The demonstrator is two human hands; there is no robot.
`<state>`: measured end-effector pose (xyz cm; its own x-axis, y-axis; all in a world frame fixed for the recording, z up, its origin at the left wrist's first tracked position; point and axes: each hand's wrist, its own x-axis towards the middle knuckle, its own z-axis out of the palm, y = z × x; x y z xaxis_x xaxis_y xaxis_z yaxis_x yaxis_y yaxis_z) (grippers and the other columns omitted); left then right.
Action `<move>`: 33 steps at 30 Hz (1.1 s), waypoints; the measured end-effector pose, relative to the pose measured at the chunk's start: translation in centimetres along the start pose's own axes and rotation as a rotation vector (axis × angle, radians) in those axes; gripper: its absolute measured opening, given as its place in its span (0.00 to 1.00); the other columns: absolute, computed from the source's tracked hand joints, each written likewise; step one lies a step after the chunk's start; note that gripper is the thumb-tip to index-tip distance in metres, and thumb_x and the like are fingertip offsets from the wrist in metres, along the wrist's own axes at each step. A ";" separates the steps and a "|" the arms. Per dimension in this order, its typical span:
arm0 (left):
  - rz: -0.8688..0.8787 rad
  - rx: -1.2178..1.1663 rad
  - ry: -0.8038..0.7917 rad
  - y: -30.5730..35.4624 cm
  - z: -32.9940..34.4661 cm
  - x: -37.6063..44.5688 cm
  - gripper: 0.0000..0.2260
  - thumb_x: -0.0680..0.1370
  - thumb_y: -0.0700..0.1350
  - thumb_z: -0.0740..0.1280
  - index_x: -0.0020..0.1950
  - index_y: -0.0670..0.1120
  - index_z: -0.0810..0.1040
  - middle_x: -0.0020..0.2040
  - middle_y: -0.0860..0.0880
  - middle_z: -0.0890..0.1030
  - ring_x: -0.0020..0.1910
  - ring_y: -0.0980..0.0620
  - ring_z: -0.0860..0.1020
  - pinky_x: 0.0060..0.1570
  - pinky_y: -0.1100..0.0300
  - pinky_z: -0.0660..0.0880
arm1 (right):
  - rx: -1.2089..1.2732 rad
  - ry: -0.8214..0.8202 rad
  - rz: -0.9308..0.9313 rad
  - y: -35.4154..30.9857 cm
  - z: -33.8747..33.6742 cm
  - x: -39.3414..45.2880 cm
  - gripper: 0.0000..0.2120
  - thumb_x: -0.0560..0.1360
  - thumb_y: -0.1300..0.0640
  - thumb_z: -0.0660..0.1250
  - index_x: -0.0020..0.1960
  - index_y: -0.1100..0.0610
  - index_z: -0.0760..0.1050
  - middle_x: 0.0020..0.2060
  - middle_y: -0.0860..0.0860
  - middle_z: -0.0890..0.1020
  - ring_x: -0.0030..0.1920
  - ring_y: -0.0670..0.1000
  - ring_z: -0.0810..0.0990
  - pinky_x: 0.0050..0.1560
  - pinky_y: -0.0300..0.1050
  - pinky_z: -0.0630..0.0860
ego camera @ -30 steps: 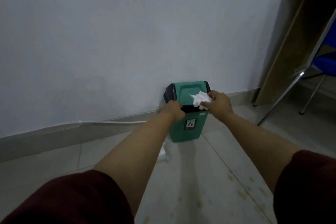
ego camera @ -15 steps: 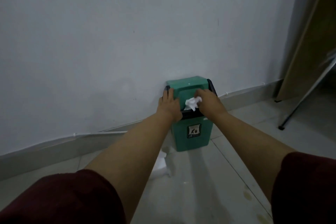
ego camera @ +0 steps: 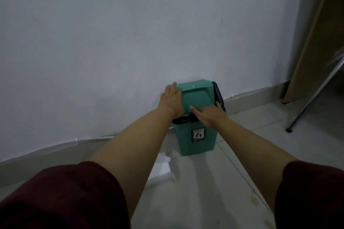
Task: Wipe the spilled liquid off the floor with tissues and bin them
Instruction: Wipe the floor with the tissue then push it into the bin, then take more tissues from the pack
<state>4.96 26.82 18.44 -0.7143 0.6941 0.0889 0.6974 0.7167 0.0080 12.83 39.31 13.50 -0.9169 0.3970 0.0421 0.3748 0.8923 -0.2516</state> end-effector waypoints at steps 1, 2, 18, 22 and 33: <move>-0.013 -0.033 -0.013 0.0 -0.1 0.3 0.32 0.78 0.46 0.60 0.77 0.41 0.48 0.78 0.42 0.45 0.77 0.42 0.46 0.75 0.47 0.52 | 0.002 -0.027 0.010 -0.1 -0.1 0.1 0.34 0.79 0.36 0.40 0.61 0.53 0.78 0.59 0.58 0.79 0.64 0.57 0.74 0.72 0.57 0.55; -0.016 -0.066 -0.033 0.1 -0.1 0.6 0.32 0.78 0.47 0.60 0.77 0.40 0.48 0.78 0.42 0.45 0.77 0.42 0.46 0.75 0.47 0.52 | 0.026 -0.014 0.003 -0.2 -0.3 0.1 0.33 0.79 0.35 0.41 0.57 0.52 0.80 0.56 0.57 0.81 0.61 0.57 0.76 0.68 0.56 0.61; -0.202 -0.455 0.149 -4.6 3.4 -5.4 0.28 0.79 0.40 0.57 0.77 0.38 0.51 0.78 0.41 0.53 0.77 0.42 0.53 0.75 0.52 0.51 | 0.387 0.487 -0.370 -3.2 2.7 -5.1 0.06 0.76 0.56 0.62 0.44 0.58 0.74 0.41 0.51 0.75 0.42 0.51 0.74 0.40 0.49 0.72; -0.383 -0.488 0.109 -8.5 7.0 -10.3 0.27 0.78 0.38 0.58 0.76 0.37 0.54 0.77 0.40 0.56 0.76 0.41 0.55 0.74 0.52 0.52 | 0.404 0.264 -0.333 -6.6 5.9 -5.6 0.07 0.76 0.55 0.63 0.44 0.58 0.74 0.43 0.53 0.75 0.43 0.53 0.75 0.42 0.47 0.71; -0.488 -0.618 -0.290 -12.2 13.8 -17.9 0.24 0.80 0.40 0.58 0.75 0.39 0.58 0.74 0.38 0.63 0.72 0.41 0.65 0.69 0.55 0.62 | 0.316 -0.305 -0.087 -12.8 15.9 -5.1 0.38 0.75 0.51 0.66 0.77 0.51 0.48 0.73 0.55 0.65 0.73 0.58 0.63 0.71 0.57 0.56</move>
<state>8.44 6.65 3.04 -0.8721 0.3659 -0.3250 0.1521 0.8338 0.5307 10.49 22.47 1.12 -0.9594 0.1997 -0.1991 0.2777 0.7911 -0.5451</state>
